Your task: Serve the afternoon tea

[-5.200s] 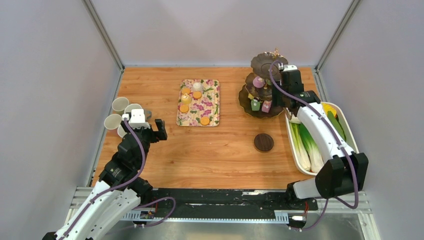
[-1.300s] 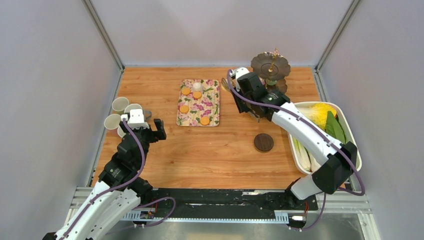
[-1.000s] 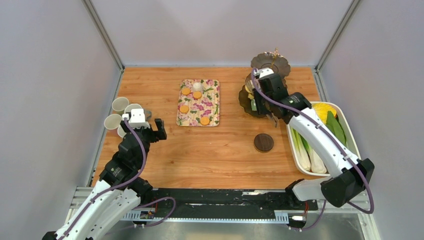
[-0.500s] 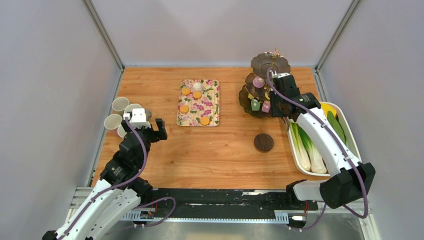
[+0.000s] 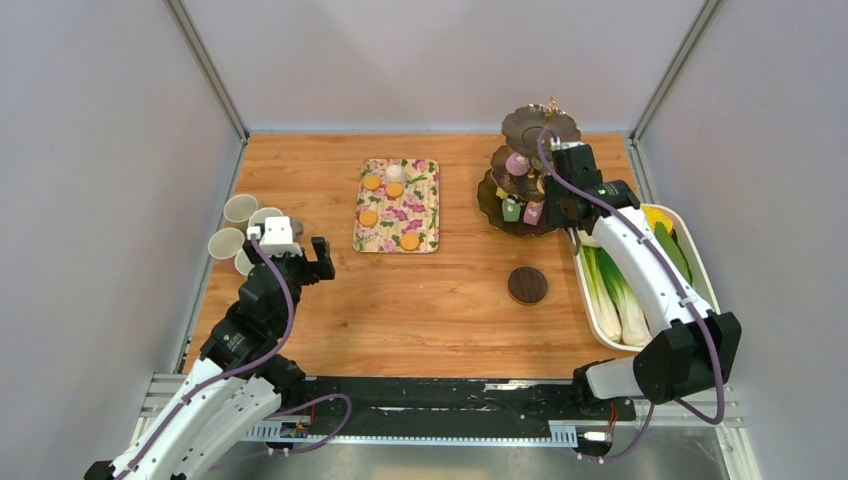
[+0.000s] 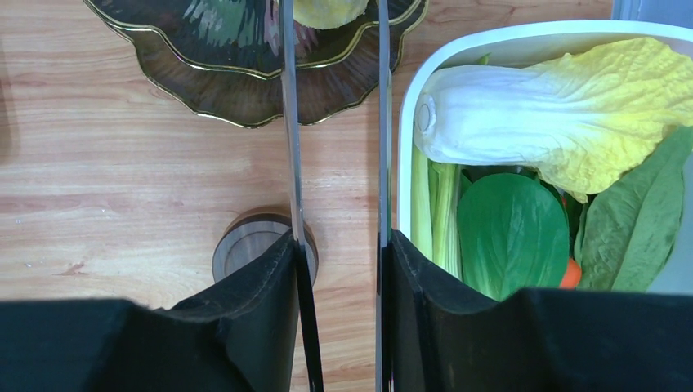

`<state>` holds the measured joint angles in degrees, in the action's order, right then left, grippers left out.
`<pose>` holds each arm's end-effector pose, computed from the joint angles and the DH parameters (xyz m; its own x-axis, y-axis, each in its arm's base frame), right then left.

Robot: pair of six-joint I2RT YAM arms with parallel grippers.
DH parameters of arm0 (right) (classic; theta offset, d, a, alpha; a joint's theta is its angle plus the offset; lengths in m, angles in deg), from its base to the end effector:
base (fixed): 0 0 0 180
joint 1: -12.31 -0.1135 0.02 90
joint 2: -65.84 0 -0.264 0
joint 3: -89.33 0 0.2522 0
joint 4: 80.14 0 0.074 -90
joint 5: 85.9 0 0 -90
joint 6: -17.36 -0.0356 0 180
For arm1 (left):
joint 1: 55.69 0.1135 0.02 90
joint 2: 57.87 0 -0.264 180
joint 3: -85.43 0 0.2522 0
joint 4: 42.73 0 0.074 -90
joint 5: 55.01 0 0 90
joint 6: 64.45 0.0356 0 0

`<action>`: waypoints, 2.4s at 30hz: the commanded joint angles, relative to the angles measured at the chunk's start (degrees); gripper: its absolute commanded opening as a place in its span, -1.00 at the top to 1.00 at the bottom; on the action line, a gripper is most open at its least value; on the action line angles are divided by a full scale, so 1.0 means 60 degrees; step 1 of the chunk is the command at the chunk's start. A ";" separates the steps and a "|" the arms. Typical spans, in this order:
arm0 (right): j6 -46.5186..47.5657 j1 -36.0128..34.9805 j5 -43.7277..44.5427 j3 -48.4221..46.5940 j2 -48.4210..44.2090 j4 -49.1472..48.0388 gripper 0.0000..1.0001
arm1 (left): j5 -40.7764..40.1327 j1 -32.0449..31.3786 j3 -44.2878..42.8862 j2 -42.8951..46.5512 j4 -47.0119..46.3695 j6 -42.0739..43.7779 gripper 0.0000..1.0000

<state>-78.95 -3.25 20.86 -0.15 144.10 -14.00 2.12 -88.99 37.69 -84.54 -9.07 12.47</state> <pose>0.2684 0.0641 0.3326 -0.7943 -0.1119 -0.5972 -0.0100 0.9852 -0.1714 0.1116 -0.0502 0.3000 -0.1816 -0.1081 -0.9774 -0.0233 0.9941 -0.1056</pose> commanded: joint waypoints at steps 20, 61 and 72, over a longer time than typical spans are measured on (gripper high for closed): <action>0.0137 0.0112 0.0082 0.0140 -0.0108 -0.0915 -0.16 | 0.0035 -0.0017 0.0036 -0.0012 -0.0208 0.0146 -1.00; -0.0265 -0.4052 -0.3217 -0.0377 0.1329 -0.2394 -0.12 | 0.0064 -0.0016 0.0009 -0.0145 -0.0241 0.0148 -1.00; -0.0138 -0.4132 -0.0953 -0.3842 0.5739 -0.3224 -0.15 | 0.0057 -0.0017 0.0018 -0.0108 -0.0227 0.0166 -1.00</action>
<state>-80.10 -28.08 8.33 -15.50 173.52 -27.92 2.54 -88.99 37.71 -85.55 -9.07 12.47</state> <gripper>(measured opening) 0.571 1.000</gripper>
